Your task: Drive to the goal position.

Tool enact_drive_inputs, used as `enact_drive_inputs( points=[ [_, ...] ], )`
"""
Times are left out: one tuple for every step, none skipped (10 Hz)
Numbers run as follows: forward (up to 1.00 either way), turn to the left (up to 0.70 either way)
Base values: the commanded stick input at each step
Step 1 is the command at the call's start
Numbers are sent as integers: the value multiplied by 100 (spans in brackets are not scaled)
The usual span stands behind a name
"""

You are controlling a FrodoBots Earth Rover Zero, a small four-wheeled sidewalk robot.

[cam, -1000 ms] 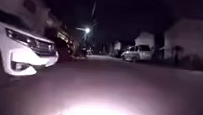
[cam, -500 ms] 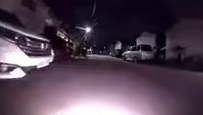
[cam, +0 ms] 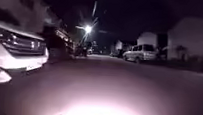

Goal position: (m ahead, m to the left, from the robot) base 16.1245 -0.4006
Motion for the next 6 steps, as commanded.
enact_drive_inputs(
  points=[
    [70, 0],
    [70, 0],
    [70, 0],
    [70, 0],
    [70, 0],
    [70, 0]
  ],
)
